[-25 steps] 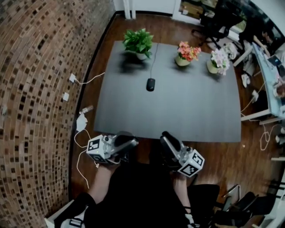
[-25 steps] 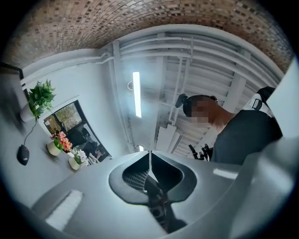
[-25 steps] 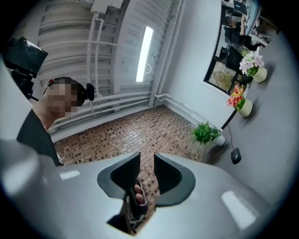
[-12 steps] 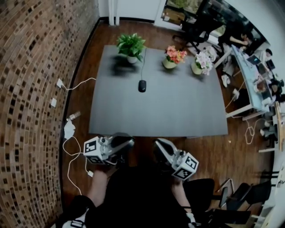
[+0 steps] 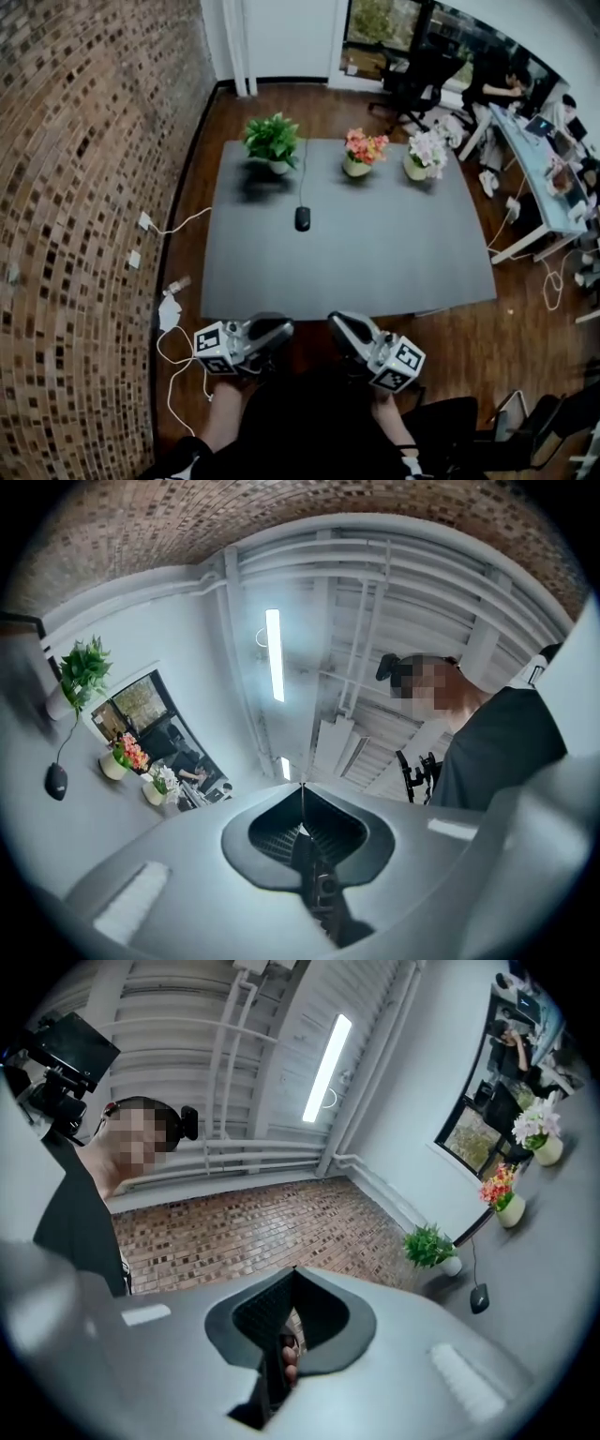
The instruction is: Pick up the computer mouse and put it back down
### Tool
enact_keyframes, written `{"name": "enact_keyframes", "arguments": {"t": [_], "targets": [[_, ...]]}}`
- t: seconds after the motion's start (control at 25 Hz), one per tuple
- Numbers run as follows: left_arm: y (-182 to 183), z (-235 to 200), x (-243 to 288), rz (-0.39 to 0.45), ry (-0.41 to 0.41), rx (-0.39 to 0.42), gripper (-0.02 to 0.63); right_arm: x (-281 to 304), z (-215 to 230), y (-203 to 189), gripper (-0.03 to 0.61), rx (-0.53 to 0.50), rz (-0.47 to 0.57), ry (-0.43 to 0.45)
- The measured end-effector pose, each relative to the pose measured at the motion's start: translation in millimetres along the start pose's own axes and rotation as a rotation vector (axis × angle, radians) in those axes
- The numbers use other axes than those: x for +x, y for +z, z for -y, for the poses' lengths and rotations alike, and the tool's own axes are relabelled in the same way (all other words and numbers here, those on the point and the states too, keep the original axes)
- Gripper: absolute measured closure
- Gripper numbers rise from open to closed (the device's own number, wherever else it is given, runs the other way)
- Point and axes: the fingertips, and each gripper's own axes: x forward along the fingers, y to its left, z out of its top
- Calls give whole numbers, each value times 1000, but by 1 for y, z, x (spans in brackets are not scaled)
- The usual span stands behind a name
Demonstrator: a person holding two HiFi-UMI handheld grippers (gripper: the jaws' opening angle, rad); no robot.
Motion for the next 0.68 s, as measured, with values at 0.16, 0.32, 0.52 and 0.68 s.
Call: {"name": "enact_keyframes", "arguments": {"t": [0.16,0.32,0.52,0.68], "targets": [[-11,2,34,-44,20,-13,612,-11,2,14,578,8,34,26],[-34,2,45,-76,-14,-25,612,-32,5,19,578,2,57,37],[-51,13,52,-111,-24,-47,612,-45,-1,27,578,-12,74,38],[-23,36,97,-116,-73,12,612,-40,-13,54,578,-76,75,72]]}}
